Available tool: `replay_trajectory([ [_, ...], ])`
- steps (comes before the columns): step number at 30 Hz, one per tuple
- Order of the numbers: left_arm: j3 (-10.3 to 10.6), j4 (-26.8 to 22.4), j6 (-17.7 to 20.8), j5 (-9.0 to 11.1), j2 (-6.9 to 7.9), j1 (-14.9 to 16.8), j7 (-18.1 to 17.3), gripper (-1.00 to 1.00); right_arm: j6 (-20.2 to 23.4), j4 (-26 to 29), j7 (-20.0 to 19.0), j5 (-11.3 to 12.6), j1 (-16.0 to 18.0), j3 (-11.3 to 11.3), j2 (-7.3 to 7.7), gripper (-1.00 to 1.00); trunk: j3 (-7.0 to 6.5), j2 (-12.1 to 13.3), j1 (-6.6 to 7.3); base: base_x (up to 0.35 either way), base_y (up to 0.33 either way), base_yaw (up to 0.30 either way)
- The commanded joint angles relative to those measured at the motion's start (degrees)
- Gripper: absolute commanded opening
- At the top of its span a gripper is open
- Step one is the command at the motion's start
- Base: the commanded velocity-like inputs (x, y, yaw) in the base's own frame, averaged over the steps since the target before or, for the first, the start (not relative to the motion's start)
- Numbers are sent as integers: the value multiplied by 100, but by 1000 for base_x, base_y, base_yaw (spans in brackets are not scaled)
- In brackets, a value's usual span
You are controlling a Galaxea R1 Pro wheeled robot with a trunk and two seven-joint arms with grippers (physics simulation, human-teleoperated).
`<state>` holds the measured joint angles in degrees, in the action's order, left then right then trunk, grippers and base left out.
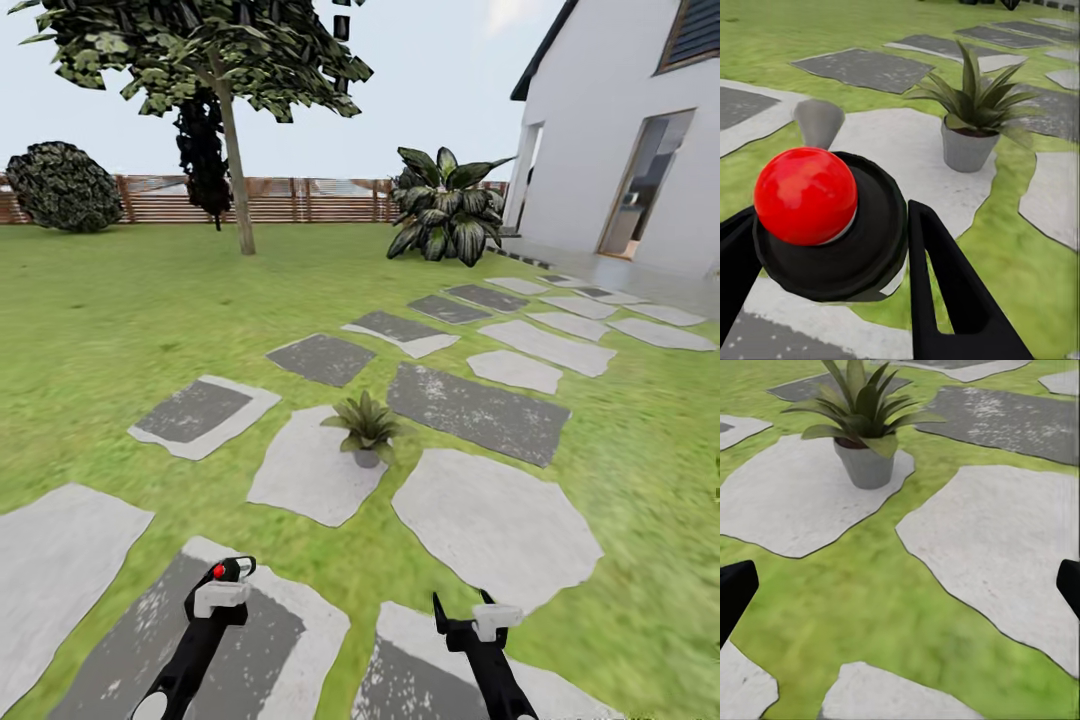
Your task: Pick up the pesticide atomizer in the garden and spray insectifuge to fully cover both potted plants in the garden.
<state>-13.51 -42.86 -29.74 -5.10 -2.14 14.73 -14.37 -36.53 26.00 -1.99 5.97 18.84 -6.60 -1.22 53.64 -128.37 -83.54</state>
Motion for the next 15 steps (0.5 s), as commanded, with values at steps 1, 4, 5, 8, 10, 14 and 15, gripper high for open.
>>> replay_trajectory([
  [1,-43,-1,-12,-52,-12,4,-39,-100,-21,-7,-21,62,5,-25,2,100,2,-2,0,230,0,-247],
  [4,-38,0,3,-52,-14,4,-39,-100,-21,-7,-21,62,5,-25,2,100,-5,-2,0,290,0,-241],
  [5,-38,-1,3,-52,-14,4,-39,-100,-21,-7,-21,62,5,-25,1,100,-6,-2,0,319,0,-174],
  [8,-38,-1,-4,-52,-13,4,-39,-100,-21,-7,-21,62,5,-25,3,100,-7,-2,0,327,0,-68],
  [10,-38,0,-5,-52,-11,4,-39,-100,-21,-7,-21,62,5,-25,2,100,-7,-2,0,332,0,-15],
  [14,-38,0,4,-52,-6,4,-39,-100,-21,-7,-12,62,5,-25,0,100,-7,-2,0,333,0,-2],
  [15,-38,4,10,-52,-1,5,-39,-100,-20,-7,-14,62,5,-25,4,100,-7,-2,0,333,0,0],
])
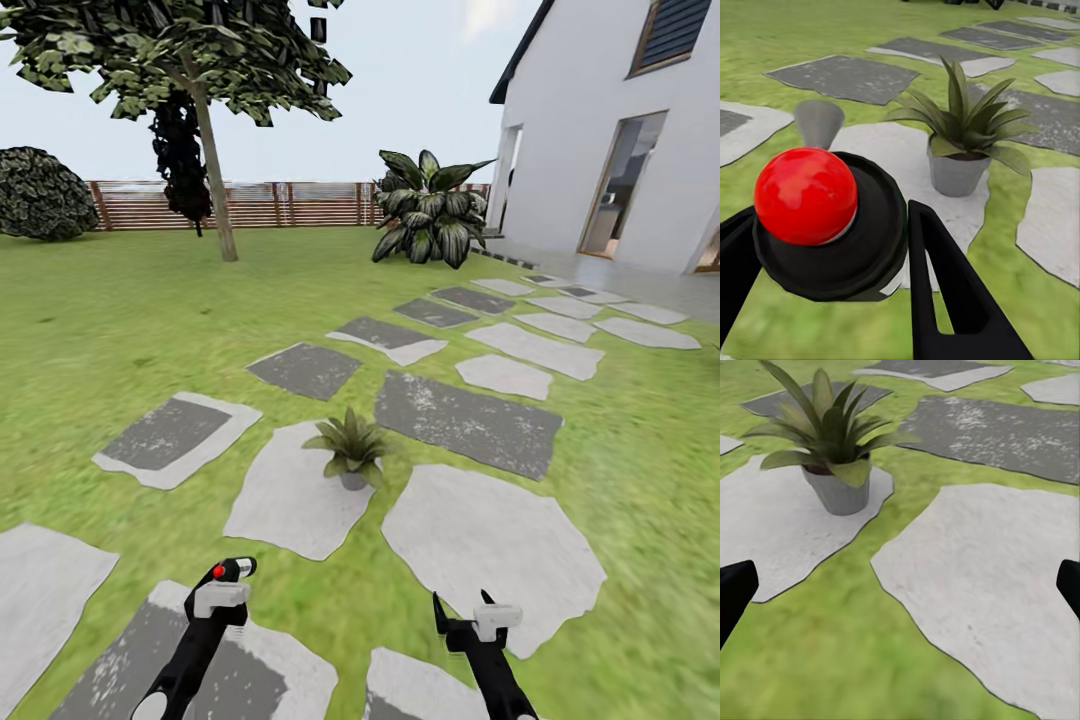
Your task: Pick up the pesticide atomizer in the garden and spray insectifuge to fully cover both potted plants in the garden.
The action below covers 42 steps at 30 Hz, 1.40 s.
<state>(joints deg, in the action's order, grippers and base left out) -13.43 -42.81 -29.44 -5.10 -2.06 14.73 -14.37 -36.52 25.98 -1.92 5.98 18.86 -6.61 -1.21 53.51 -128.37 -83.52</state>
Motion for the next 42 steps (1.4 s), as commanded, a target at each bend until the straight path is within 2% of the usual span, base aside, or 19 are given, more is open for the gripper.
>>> replay_trajectory([
  [1,-50,2,-19,-52,-16,6,-40,-100,-21,-5,-22,58,4,-25,2,100,5,-2,-2,330,0,0],
  [9,2,-70,-5,-3,-25,6,-83,-100,-22,35,-73,20,4,-58,7,100,5,-2,-2,100,0,0],
  [12,53,-285,150,-19,13,13,-232,-100,0,120,-293,15,4,-86,11,100,5,-2,-2,5,0,0],
  [15,65,-710,1049,-50,165,63,-1112,-100,296,427,-1137,10,4,-130,82,100,5,-2,-2,0,0,0],
  [16,49,-989,1566,-52,382,83,-1709,-100,651,648,-1580,9,4,-134,129,100,5,-2,-2,0,0,0],
  [19,42,-1620,2820,-49,987,103,-3075,-100,1803,1449,-2537,-21,4,-138,211,100,5,-2,-2,0,0,0],
  [20,43,-1770,3147,-55,1126,105,-3400,-100,2152,1722,-2776,-65,4,-137,233,100,5,-2,-2,0,0,0],
  [21,49,-1947,3570,-62,1297,112,-3841,-100,2682,2135,-3069,-183,4,-133,251,100,5,-2,-2,0,0,0],
  [22,80,-2159,4030,-104,1558,181,-4497,-100,3538,2823,-3407,-493,4,-133,265,100,5,-2,-2,0,0,0],
  [23,87,-2224,4183,-200,1686,237,-4874,-100,3971,3193,-3614,-679,4,-136,268,100,5,-2,-2,0,0,0],
  [24,95,-2265,4337,-420,1785,298,-5365,-100,4411,3566,-3999,-827,4,-139,270,100,5,-2,-2,0,0,0],
  [25,94,-2284,4469,-902,1832,331,-5922,-100,4707,3858,-4496,-904,4,-143,265,100,5,-2,-2,0,0,0],
  [26,90,-2290,4519,-1454,1822,342,-6350,-100,4807,3996,-4760,-924,4,-146,263,100,5,-2,-2,0,0,0],
  [28,101,-2292,4531,-1863,1802,345,-6608,-100,4843,4046,-4907,-930,4,-151,240,100,5,-2,-2,0,0,0],
  [29,108,-2293,4529,-1989,1802,346,-6686,-100,4851,4057,-5011,-931,4,-154,229,100,5,-2,-2,0,0,0],
  [35,169,-2308,4508,-2280,1794,346,-6983,-100,4856,4093,-5210,-932,4,-196,210,100,5,-2,-2,0,0,0],
  [40,494,-2311,4469,-2459,1764,353,-7021,-100,4856,4167,-5225,-939,4,-784,214,100,5,-2,-2,0,0,0],
  [41,509,-2322,4461,-2460,1760,354,-7027,-100,4856,4174,-5227,-938,4,-844,215,-100,5,-2,-2,0,0,0],
  [42,564,-2372,4454,-2460,1756,354,-7031,-100,4856,4190,-5229,-939,4,-902,215,-100,5,-2,-2,0,0,0],
])
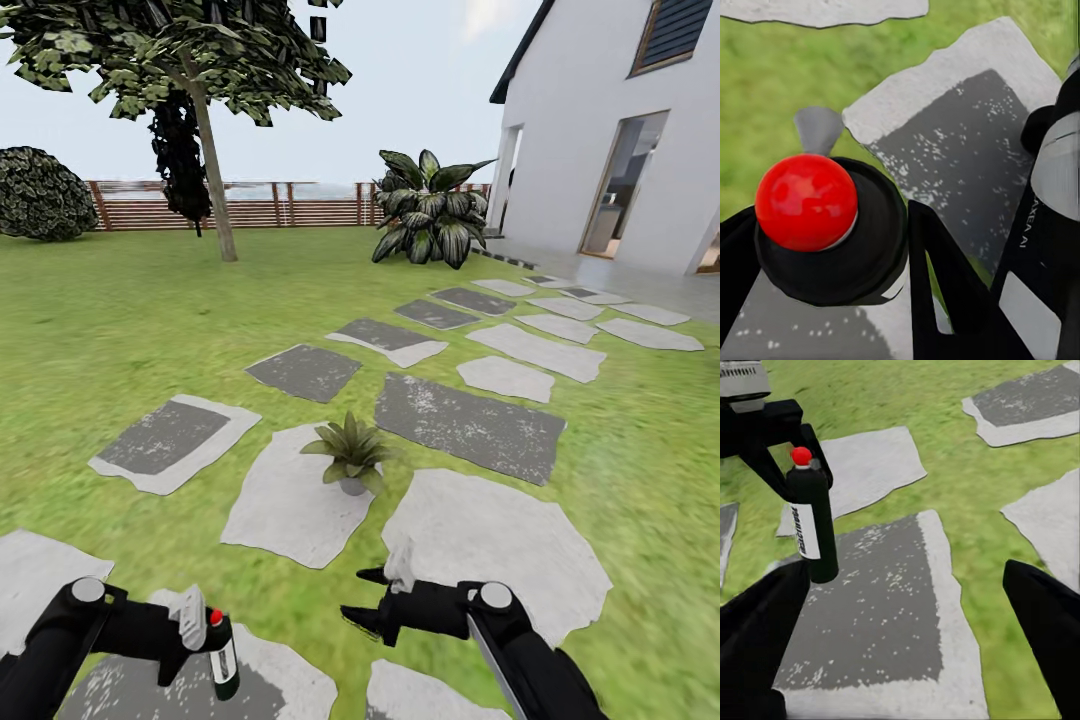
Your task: Pick up the pesticide atomizer in the garden and spray insectifuge to fully cover both potted plants in the garden.
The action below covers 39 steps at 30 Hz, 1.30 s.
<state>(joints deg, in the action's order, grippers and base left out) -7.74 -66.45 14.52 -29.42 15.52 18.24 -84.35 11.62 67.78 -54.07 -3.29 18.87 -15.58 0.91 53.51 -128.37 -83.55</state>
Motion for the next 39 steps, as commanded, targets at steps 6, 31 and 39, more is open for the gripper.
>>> replay_trajectory([
  [6,584,-324,53,-27,-20,4,-43,-100,42,183,-451,-65,3,-83,45,-100,6,-2,1,0,0,0],
  [31,1644,-580,46,-37,-761,12,3,-100,42,161,-816,-553,3,-76,49,-100,6,-2,1,0,0,0],
  [39,1695,-580,43,-62,-905,47,30,-100,42,163,-816,-542,3,-85,3,-100,6,-2,1,0,0,0],
])
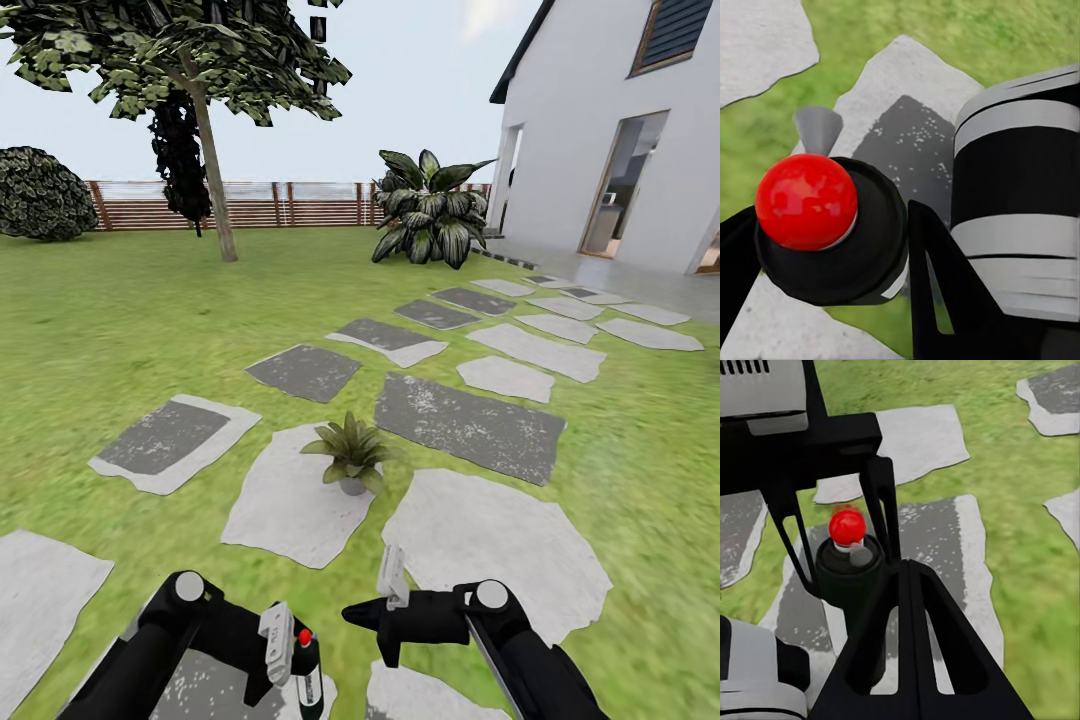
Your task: Pick up the pesticide atomizer in the garden and spray insectifuge to fully cover both potted plants in the garden.
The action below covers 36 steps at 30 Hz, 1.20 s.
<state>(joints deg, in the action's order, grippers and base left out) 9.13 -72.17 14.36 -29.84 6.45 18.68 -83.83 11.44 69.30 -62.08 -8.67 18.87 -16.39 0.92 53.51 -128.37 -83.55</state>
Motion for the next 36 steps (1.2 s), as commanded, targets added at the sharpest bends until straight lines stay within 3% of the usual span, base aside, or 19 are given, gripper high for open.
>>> replay_trajectory([
  [1,17,-8,59,-21,0,4,-20,-100,60,12,-16,0,3,-4,-1,-100,6,-2,1,0,0,0],
  [9,28,-19,32,-22,-12,4,26,-100,60,13,-24,6,3,-4,-11,-100,6,-2,1,0,0,0],
  [11,21,-24,-127,-19,-39,4,170,-100,60,15,-24,6,3,-4,-12,-100,6,-2,1,0,0,0],
  [16,25,-25,-286,-7,-143,4,359,-100,60,34,-24,6,3,-4,-13,-100,6,-2,1,0,0,0],
  [28,36,-25,-302,-3,-419,4,341,-100,59,23,-24,6,3,-4,-13,-100,6,-2,1,0,0,0],
  [36,36,-25,-302,-5,-510,4,367,-100,60,22,-19,6,3,-4,-13,-100,6,-2,1,0,0,0],
])
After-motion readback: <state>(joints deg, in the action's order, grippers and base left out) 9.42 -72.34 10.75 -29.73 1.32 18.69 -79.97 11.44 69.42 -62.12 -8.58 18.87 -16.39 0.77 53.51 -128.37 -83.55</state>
